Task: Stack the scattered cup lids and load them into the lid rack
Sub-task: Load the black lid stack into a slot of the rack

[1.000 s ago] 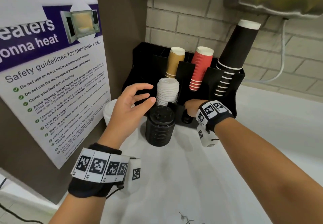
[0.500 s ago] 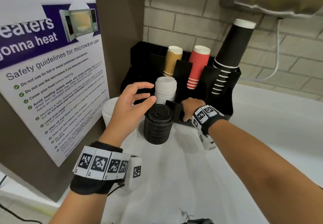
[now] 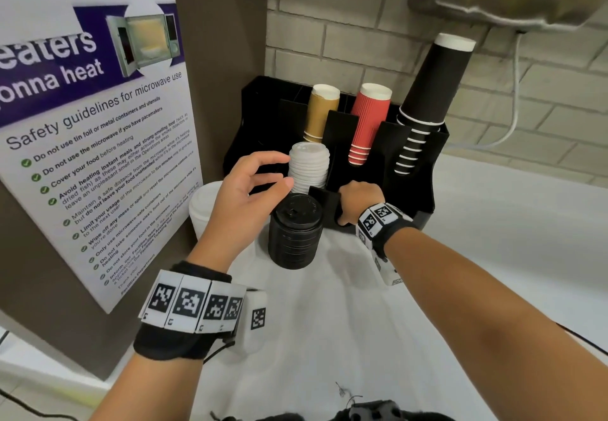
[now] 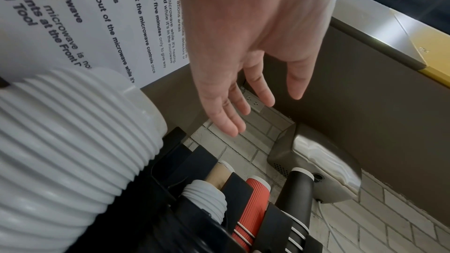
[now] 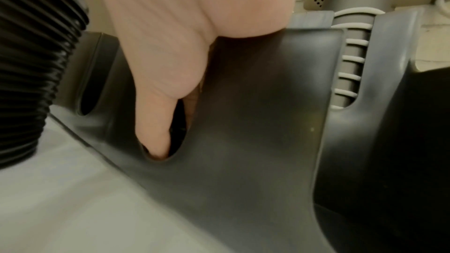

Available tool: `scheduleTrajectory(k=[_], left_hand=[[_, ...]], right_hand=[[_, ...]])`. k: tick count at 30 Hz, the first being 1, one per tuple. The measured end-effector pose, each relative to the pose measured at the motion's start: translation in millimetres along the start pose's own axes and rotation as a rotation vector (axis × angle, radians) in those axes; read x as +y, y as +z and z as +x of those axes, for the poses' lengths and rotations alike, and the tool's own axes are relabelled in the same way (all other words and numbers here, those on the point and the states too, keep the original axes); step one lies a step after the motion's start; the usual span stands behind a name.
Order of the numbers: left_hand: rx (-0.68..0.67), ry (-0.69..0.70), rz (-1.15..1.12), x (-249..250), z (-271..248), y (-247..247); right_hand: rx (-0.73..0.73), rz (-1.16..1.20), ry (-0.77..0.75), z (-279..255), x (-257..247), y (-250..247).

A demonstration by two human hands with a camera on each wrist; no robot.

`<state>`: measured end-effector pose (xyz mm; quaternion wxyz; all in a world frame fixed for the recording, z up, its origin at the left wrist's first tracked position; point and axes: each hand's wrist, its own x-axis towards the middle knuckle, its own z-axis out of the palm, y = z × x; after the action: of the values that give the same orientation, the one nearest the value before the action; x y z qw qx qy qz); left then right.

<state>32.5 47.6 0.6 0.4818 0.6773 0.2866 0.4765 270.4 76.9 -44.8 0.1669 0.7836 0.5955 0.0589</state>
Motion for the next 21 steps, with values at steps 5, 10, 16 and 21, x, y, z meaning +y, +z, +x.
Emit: scheduleTrajectory(k=[5, 10, 16, 21], left_hand=[[-0.011, 0.001, 0.008, -2, 1, 2], [-0.009, 0.003, -0.013, -4, 4, -1], [0.027, 0.004, -0.055, -11, 7, -8], [0.027, -0.002, -0.072, -15, 6, -14]], right_hand=[[-0.060, 0.092, -0.032, 2, 4, -5], [-0.128, 0.271, -0.031, 1, 9, -18], [0.304, 1.030, -0.308, -27, -5, -55], [-0.079, 0.635, -0.428, -40, -38, -51]])
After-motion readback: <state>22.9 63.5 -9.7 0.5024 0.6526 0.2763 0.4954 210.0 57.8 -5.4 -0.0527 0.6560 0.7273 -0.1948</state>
